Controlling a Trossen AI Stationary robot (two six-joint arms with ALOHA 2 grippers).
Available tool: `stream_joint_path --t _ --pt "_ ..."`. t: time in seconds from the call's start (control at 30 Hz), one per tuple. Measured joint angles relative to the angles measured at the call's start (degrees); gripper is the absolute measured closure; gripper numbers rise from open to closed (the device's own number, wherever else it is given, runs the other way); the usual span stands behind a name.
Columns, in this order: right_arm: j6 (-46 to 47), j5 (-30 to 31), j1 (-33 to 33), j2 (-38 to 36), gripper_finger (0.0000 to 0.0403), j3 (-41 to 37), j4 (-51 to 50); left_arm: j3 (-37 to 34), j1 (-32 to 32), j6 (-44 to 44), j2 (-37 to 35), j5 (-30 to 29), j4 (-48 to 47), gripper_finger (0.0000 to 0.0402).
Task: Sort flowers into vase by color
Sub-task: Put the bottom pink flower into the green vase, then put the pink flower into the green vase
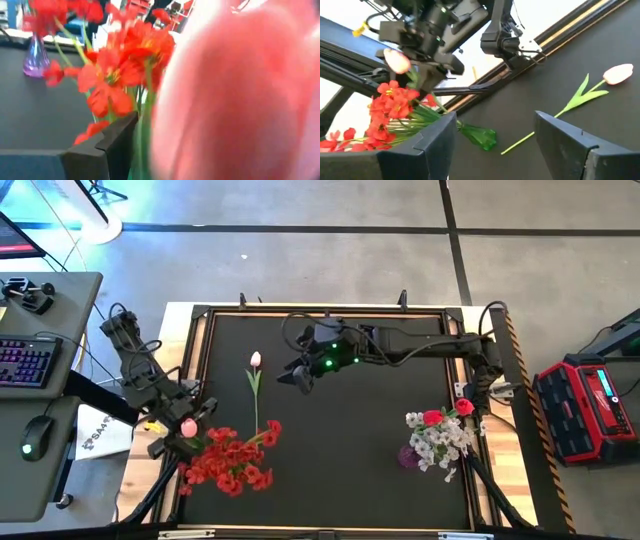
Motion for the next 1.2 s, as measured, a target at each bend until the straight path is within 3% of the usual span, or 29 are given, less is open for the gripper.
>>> stream_joint_path --t 0.17,0.4,0.53,0.6,0.7,0.83,0.97,1.2 --pt "1.45 0.74 0.0 0.0 0.0153 0.0 -0.31 4.05 0.01 3.57 0.11 -1.3 0.06 0.017" --pt "6.56 6.59 0.0 0.25 0.0153 0.0 -5.01 9.09 0.03 6.45 1.34 -4.69 0.1 0.017" --pt "8.32 8.44 0.0 0.72 0.0153 -0.02 -5.04 11.87 0.08 5.85 1.57 -15.26 -0.17 0.017" --pt "9.43 8.49 -0.35 1.05 0.0153 0.0 -4.93 13.71 0.07 3.42 1.57 -23.58 -1.88 0.017" --pt "10.5 7.69 -0.46 1.25 0.0153 -0.01 -5.52 16.9 0.43 -2.79 1.53 -37.03 -10.53 0.0175" --pt "9.54 7.33 -0.48 1.04 0.0153 -0.01 -5.45 19.92 3.53 -15.88 1.79 -43.56 -23.86 0.0187" --pt "8.56 6.45 -0.95 0.63 0.0153 -0.01 -5.49 20.02 9.04 -28.18 2.31 -42.43 -32.78 0.0197" --pt "9.47 -0.2 -4.01 0.55 0.0153 -0.01 -6.42 20.02 21.89 -36.85 6.95 -30.72 -40.1 0.0202"
